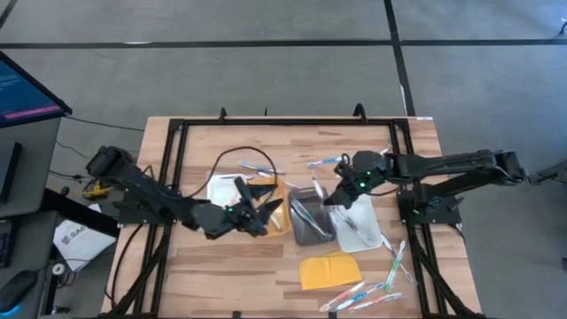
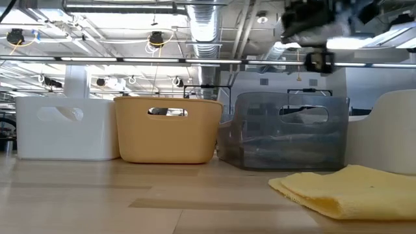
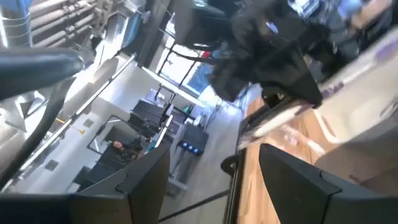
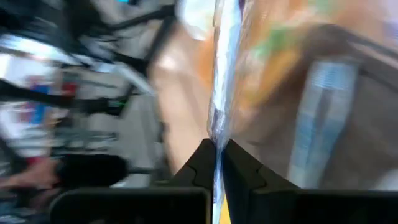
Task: Pick & Place Toothbrushes
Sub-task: Put the purple toothbrush into the right white bin
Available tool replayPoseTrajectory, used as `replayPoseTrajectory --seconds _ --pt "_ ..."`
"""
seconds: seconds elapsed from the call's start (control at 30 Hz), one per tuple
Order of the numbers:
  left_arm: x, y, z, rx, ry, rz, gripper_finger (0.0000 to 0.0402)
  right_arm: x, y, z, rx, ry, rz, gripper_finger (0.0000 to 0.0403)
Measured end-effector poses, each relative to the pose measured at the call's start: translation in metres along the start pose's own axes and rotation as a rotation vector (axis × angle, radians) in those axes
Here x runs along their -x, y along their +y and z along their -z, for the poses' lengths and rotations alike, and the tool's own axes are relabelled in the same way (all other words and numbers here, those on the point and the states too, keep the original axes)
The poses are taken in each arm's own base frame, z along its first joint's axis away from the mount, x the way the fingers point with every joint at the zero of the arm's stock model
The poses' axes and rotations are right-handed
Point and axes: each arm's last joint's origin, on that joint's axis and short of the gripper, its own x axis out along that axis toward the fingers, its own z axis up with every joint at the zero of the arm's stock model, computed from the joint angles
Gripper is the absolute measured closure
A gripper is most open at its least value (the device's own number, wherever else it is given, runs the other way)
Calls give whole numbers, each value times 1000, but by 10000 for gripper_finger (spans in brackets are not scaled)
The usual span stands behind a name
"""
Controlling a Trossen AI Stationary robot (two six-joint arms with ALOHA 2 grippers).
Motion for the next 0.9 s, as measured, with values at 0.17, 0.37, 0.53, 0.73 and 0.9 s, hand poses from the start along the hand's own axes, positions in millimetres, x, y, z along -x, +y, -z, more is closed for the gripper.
replayPoseTrajectory --seconds 0.17,0.37,0.53,0.73,0.9 --pt "20 17 9 85 -80 27 159 17 -11 25 -42 44 266 398" --pt "36 31 20 165 -214 93 159 17 -13 49 -85 133 412 397" --pt "42 36 26 193 -259 114 159 7 -9 65 -95 203 442 398" --pt "43 37 26 201 -274 121 159 -8 -16 79 -83 308 566 398" --pt "43 37 26 204 -286 129 159 -24 -24 81 -43 390 615 397"
